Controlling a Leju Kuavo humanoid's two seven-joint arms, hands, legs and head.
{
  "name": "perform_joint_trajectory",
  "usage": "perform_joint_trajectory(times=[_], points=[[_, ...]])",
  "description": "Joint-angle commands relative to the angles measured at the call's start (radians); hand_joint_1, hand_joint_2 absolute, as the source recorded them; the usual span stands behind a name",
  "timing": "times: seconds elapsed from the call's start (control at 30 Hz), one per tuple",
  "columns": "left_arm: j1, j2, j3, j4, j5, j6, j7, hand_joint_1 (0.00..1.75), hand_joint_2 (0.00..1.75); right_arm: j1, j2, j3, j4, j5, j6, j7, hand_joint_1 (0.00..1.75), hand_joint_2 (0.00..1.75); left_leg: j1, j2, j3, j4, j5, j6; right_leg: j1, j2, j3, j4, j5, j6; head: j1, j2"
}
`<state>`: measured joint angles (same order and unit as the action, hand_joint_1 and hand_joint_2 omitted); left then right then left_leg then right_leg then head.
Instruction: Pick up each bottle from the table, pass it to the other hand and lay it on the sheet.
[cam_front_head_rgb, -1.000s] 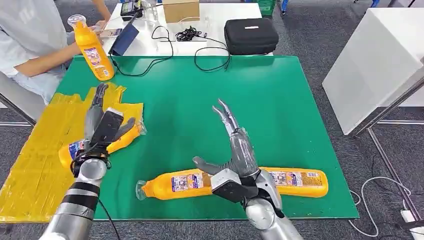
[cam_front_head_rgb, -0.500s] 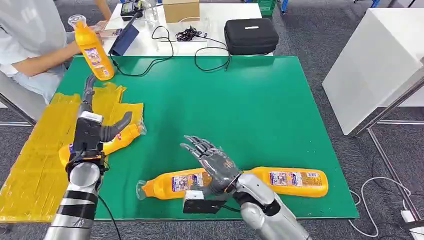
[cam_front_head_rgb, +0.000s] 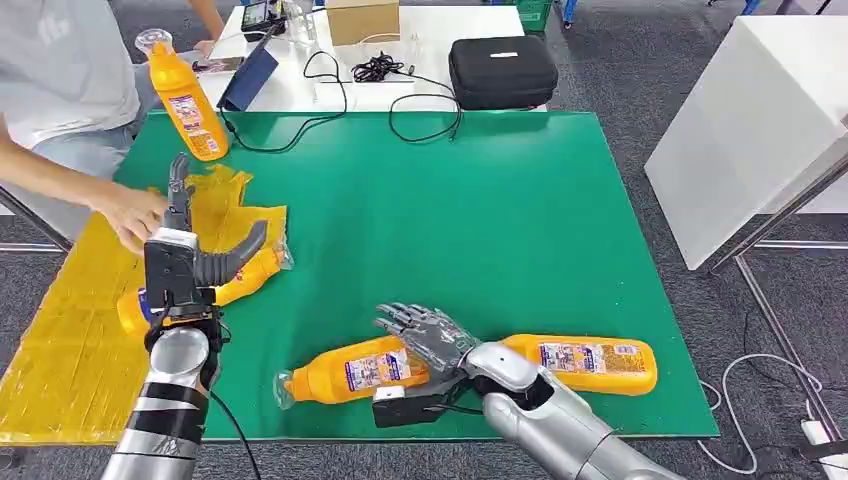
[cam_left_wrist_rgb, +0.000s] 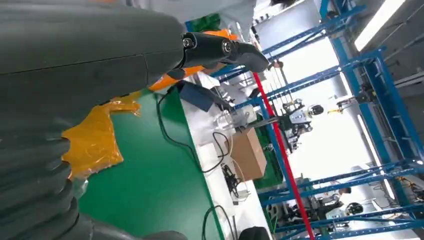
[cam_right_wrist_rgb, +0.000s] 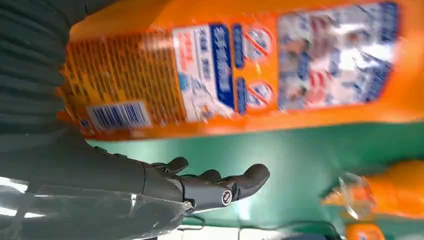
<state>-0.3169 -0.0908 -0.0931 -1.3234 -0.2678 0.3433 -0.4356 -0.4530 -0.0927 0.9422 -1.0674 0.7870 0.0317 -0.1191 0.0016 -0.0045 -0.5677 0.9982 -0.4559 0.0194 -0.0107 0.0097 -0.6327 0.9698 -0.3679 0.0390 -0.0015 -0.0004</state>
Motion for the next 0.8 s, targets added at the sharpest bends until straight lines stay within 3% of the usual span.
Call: perform_joint_trajectory(times=[0.03,0.23,0.27,0.33,0.37,0.4,0.43,0.57,0.7,0.8], points=[[-0.019,-0.016,-0.032,0.073,0.014,-0.005,0.006,0.00,1.75,-0.074,0.056,0.057,0.226,0.025,-0.010,0.066,0.00,1.75,0.000,0.000,0.003,-0.001,0.000,0.000,0.000,-0.001,0.003,-0.001,0.000,-0.001,0.000,0.000],[-0.025,-0.022,-0.045,0.076,0.014,-0.006,0.009,0.00,1.75,-0.085,0.102,0.043,0.292,0.041,-0.025,0.103,0.00,1.75,0.000,0.001,0.004,-0.001,-0.001,-0.001,0.001,0.000,0.004,-0.001,-0.001,-0.001,0.000,0.000],[-0.025,-0.023,-0.048,0.076,0.015,-0.007,0.009,0.00,1.75,-0.091,0.117,0.040,0.317,0.044,-0.025,0.107,0.07,1.75,0.001,0.001,0.007,-0.001,-0.002,-0.001,0.001,0.000,0.006,-0.001,-0.002,-0.001,0.000,0.000],[-0.027,-0.024,-0.050,0.078,0.016,-0.008,0.010,0.00,1.75,-0.095,0.126,0.040,0.333,0.047,-0.023,0.111,0.98,1.75,0.001,0.000,0.007,-0.001,-0.002,-0.001,0.001,-0.001,0.006,-0.001,-0.002,-0.001,0.000,0.000],[-0.029,-0.027,-0.052,0.077,0.016,-0.009,0.010,0.00,1.75,-0.097,0.130,0.040,0.334,0.047,-0.023,0.111,0.98,1.75,0.001,0.001,0.005,-0.001,-0.001,-0.001,0.001,0.000,0.004,-0.001,-0.001,-0.001,0.000,0.000],[-0.034,-0.028,-0.055,0.086,0.016,-0.008,0.011,0.00,1.75,-0.105,0.144,0.034,0.368,0.044,-0.024,0.106,1.33,1.75,0.001,0.000,0.007,-0.001,-0.001,-0.001,0.001,-0.002,0.006,-0.001,-0.002,-0.001,0.000,0.000],[-0.035,-0.028,-0.057,0.087,0.017,-0.009,0.012,0.00,1.75,-0.107,0.149,0.030,0.378,0.043,-0.028,0.104,1.43,1.75,0.001,0.000,0.004,-0.001,0.000,-0.001,0.001,-0.001,0.003,-0.001,-0.001,-0.001,0.000,0.000],[-0.033,-0.029,-0.061,0.087,0.020,-0.008,0.013,0.00,1.75,-0.108,0.161,0.013,0.401,0.038,-0.041,0.096,1.48,1.75,0.001,0.000,0.007,-0.001,-0.001,-0.001,0.001,-0.001,0.006,-0.001,-0.001,-0.001,0.000,0.000],[-0.029,-0.030,-0.067,0.085,0.025,-0.006,0.016,0.00,1.75,-0.099,0.177,-0.031,0.412,0.036,-0.078,0.103,1.75,1.75,0.001,0.000,0.007,-0.001,0.000,-0.001,0.001,-0.001,0.006,-0.001,-0.001,-0.001,0.000,0.000],[-0.029,-0.030,-0.067,0.085,0.025,-0.006,0.016,0.00,1.75,-0.099,0.177,-0.031,0.412,0.036,-0.078,0.103,1.75,1.75,0.000,0.000,0.008,-0.001,0.000,-0.001,0.001,-0.001,0.006,-0.001,-0.001,-0.001,0.000,0.000]])
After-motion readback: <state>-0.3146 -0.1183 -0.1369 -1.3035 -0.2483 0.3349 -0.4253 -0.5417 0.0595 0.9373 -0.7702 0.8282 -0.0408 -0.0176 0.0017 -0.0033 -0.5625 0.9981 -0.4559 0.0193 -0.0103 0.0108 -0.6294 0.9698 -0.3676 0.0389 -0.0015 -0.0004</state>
